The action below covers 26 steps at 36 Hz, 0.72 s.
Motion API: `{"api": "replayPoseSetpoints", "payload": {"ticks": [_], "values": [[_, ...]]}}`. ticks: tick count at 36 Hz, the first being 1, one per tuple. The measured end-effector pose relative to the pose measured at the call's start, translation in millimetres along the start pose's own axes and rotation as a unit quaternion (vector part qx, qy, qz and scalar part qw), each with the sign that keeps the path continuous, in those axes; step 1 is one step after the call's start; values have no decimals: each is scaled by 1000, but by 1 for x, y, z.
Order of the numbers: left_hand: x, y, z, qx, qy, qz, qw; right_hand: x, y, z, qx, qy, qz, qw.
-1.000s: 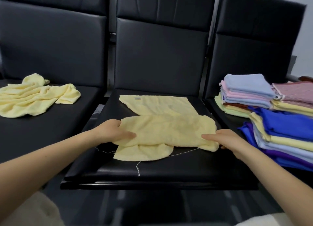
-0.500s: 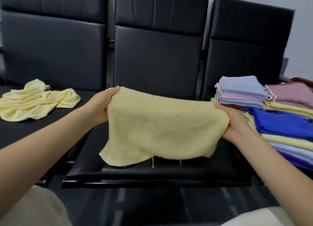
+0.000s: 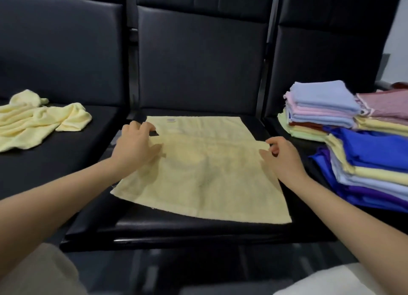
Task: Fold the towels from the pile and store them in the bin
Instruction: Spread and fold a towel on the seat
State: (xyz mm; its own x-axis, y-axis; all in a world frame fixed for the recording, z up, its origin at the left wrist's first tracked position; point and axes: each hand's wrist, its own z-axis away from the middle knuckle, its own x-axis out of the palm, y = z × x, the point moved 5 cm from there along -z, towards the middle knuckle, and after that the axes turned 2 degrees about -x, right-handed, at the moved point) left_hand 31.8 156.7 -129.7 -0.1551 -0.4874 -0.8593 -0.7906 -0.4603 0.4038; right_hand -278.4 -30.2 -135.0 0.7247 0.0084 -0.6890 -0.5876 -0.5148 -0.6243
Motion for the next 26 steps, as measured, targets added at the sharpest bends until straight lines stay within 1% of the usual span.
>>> {"api": "replayPoseSetpoints", "payload": {"ticks": [2,3,4,6,8,10,11,12,14,16,18,20,22,23,24,26], "values": [[-3,16,11,94,2,17,995,7,-24,14,-54,-37,-26,998],[-3,24,18,134,-21,32,990,11,-36,23,-75,-75,-47,993],[-3,34,27,168,-57,46,983,16,-46,33,-91,-128,-74,985],[3,50,48,227,-143,61,961,26,-64,56,-130,-247,-104,955],[13,61,70,278,-217,60,934,36,-75,79,-183,-328,-76,924],[22,66,87,320,-256,52,911,47,-85,98,-282,-350,17,893],[24,65,91,327,-262,48,907,51,-91,105,-328,-348,50,877],[25,64,93,324,-266,48,907,55,-95,109,-353,-344,58,868],[23,62,94,315,-268,56,909,59,-98,108,-353,-337,40,872],[19,61,94,315,-263,59,910,60,-99,105,-358,-319,49,876],[16,58,95,308,-254,35,916,60,-98,100,-344,-297,49,890],[14,54,96,313,-221,-36,923,58,-97,92,-274,-295,-5,915],[13,55,98,346,-160,-76,922,56,-97,84,-192,-301,-65,932],[12,54,98,344,-147,-70,925,55,-98,81,-161,-305,-84,935],[9,54,95,326,-148,-48,933,53,-99,77,-141,-314,-100,934],[2,53,83,274,-173,35,945,47,-106,70,-120,-336,-118,927]]}}
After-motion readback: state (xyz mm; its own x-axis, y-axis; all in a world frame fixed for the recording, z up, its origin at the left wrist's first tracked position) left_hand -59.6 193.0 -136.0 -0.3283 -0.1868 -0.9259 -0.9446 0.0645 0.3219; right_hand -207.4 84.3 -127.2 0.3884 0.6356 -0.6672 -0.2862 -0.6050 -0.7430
